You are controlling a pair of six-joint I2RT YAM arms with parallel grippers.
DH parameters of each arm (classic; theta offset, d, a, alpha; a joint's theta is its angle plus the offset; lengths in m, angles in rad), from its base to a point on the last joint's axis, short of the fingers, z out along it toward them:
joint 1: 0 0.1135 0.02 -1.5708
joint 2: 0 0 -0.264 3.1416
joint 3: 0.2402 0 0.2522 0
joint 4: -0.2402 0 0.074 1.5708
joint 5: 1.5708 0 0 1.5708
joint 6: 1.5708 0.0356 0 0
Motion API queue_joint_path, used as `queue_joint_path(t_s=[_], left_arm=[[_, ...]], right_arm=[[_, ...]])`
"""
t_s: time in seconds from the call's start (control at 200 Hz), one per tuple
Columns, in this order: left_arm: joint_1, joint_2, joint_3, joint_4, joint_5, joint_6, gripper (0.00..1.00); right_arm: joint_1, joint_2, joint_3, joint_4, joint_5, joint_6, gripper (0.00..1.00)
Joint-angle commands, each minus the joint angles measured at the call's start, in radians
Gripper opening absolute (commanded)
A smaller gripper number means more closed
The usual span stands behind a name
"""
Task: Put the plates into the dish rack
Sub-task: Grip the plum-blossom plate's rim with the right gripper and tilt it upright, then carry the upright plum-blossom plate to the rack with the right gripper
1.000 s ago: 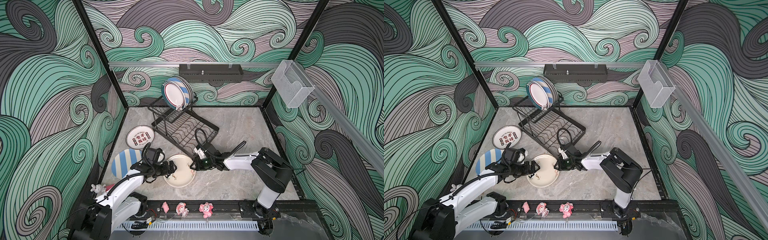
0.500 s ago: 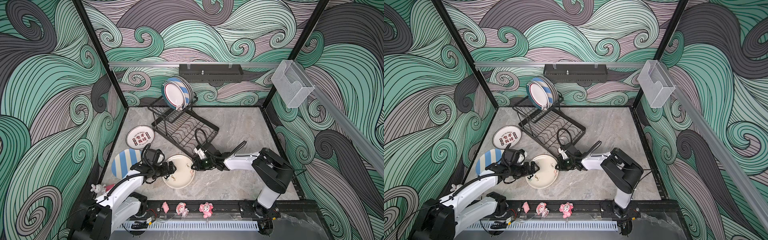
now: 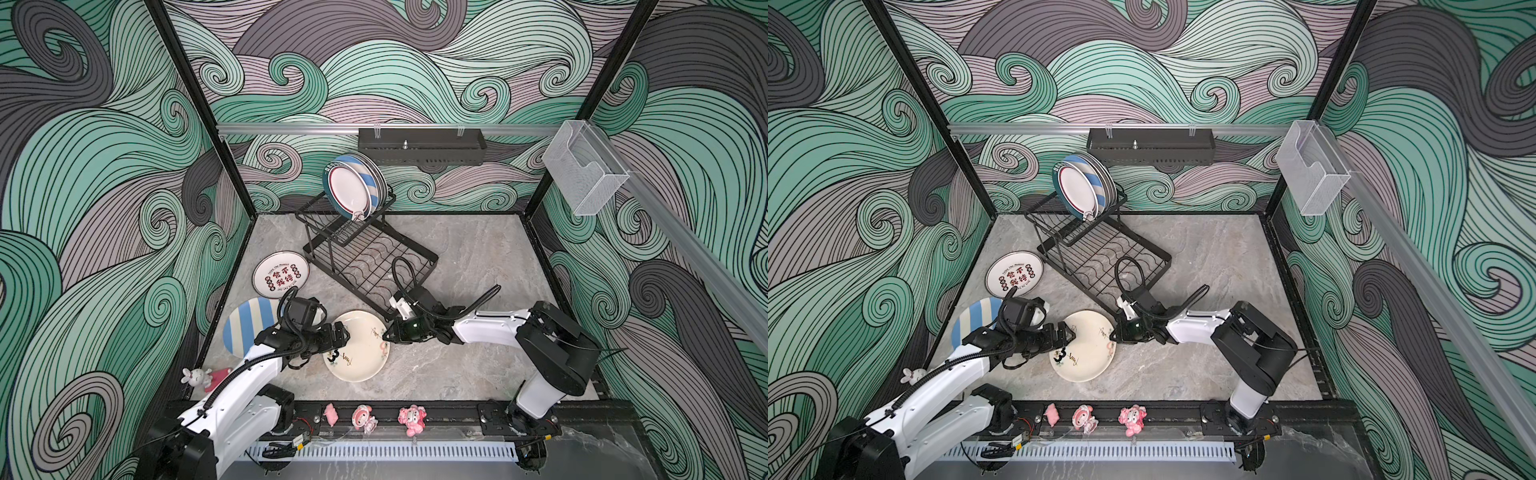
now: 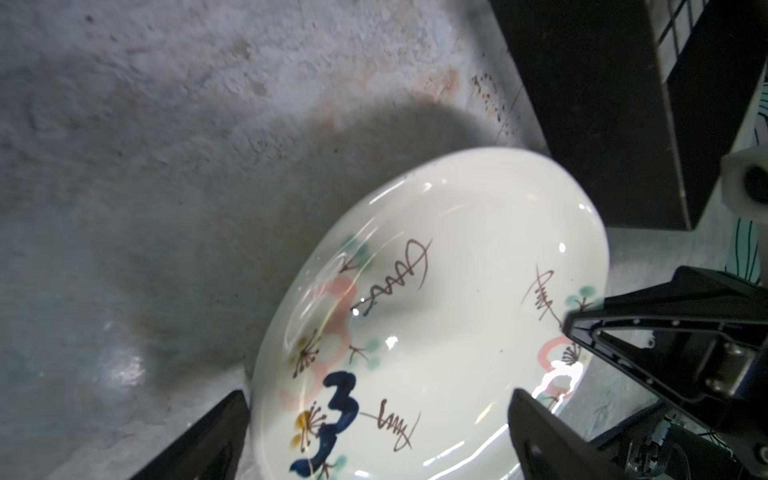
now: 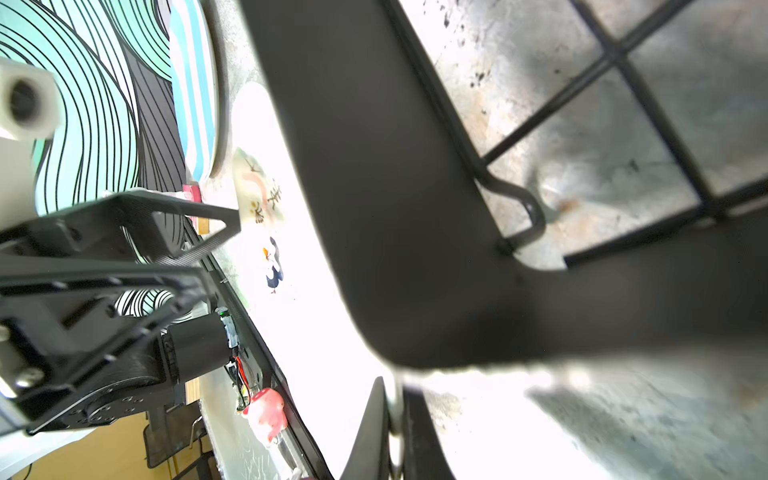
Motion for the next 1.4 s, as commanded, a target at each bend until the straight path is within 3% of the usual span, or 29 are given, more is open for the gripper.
queue_joint_path(t_s=[0.0, 0.35, 0.766, 1.041, 1.396], left_arm=[[-0.006, -0.034, 0.063, 0.009, -0.030, -0.014, 0.99], [0.018, -0.043, 0.265, -0.148, -0.079, 0.094, 0.99], [0.219, 0.046, 0.445, -0.245, 0.019, 0.270, 0.99], [0.273, 0.055, 0.410, -0.226, 0.039, 0.358, 0.99], [0.274, 0.056, 0.385, -0.182, 0.086, 0.336, 0.99]], right_arm=[[0.013, -0.059, 0.003, -0.011, 0.004, -0.018, 0.00], [-0.009, -0.233, 0.028, -0.141, 0.063, -0.061, 0.00], [-0.168, -0.448, 0.165, -0.421, 0.112, -0.227, 0.00], [-0.229, -0.410, 0.415, -0.553, 0.173, -0.388, 0.00], [-0.228, -0.239, 0.858, -0.663, 0.366, -0.600, 0.00]])
